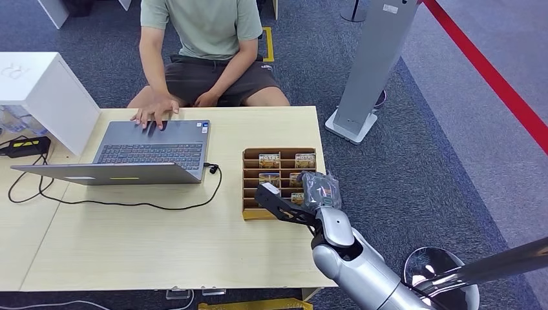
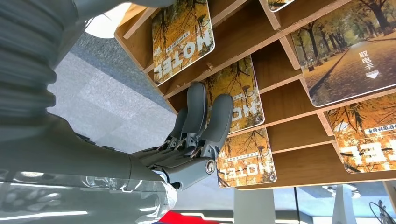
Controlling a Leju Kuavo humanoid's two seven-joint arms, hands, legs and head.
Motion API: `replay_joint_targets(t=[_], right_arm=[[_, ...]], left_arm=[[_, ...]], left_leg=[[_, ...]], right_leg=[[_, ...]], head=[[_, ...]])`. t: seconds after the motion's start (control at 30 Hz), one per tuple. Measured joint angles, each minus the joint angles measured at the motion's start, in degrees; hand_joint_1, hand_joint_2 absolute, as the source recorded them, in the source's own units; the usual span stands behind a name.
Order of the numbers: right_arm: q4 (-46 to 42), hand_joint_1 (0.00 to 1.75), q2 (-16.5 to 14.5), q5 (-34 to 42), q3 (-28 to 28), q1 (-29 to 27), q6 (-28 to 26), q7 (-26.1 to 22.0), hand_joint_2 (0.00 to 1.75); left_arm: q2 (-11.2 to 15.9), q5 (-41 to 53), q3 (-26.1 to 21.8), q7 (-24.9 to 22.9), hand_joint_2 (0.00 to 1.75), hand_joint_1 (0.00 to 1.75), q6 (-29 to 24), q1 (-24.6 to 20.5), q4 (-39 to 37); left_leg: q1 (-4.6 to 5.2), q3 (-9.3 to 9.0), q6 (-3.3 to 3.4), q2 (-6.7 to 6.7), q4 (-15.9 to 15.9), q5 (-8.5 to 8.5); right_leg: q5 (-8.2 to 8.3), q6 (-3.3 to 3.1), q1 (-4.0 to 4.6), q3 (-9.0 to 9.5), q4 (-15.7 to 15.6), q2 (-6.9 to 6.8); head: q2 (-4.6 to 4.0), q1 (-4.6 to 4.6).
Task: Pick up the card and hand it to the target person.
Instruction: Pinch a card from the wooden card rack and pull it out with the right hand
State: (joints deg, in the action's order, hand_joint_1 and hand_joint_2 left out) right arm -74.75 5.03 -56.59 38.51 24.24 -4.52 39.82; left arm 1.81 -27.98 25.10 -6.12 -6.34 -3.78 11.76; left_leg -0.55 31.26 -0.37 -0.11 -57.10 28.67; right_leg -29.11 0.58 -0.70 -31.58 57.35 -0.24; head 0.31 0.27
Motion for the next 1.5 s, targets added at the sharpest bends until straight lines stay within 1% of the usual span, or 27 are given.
replay_joint_targets(t=[0.6,0.87,1.17,1.33,1.5], right_arm=[[0.0,0.0,0.0,0.7,0.0,0.0,-0.3,0.0,1.75],[-0.1,0.0,0.1,1.2,0.1,0.1,-0.8,0.0,1.75],[-6.4,0.0,0.8,-0.2,0.1,-0.7,-0.8,0.0,1.75],[-10.2,0.03,1.3,-0.4,0.1,-1.5,0.2,0.0,1.75],[-12.3,0.19,1.6,0.2,0.1,-2.2,1.0,0.0,1.75]], left_arm=[[0.0,-0.6,0.1,0.0,0.0,0.0,0.0,0.0,0.0],[0.0,-1.2,1.0,0.0,0.0,0.0,-0.2,0.0,0.0],[0.1,-2.6,1.5,0.0,0.0,0.0,-0.5,0.0,0.0],[0.1,-2.9,1.5,0.1,0.0,0.0,-0.7,0.0,0.0],[0.1,-3.1,1.5,0.1,0.0,0.0,-0.7,0.0,0.0]], left_leg=[[0.0,-0.01,0.0,0.0,0.0,0.0],[0.0,-0.01,0.0,0.0,0.0,0.0],[0.0,0.0,0.0,0.0,0.0,0.0],[0.0,0.0,0.0,0.0,0.0,0.0],[0.0,0.0,0.0,0.0,0.0,0.0]], right_leg=[[0.0,0.0,0.0,0.01,0.0,0.0],[0.01,0.0,0.0,0.01,0.0,0.0],[0.01,0.0,0.0,-0.01,0.0,0.01],[0.01,0.0,0.0,-0.01,0.0,0.01],[0.01,0.0,0.0,-0.01,0.0,0.01]], head=[[0.0,0.01],[0.0,-0.01],[0.0,-0.01],[0.0,0.01],[0.0,0.01]])
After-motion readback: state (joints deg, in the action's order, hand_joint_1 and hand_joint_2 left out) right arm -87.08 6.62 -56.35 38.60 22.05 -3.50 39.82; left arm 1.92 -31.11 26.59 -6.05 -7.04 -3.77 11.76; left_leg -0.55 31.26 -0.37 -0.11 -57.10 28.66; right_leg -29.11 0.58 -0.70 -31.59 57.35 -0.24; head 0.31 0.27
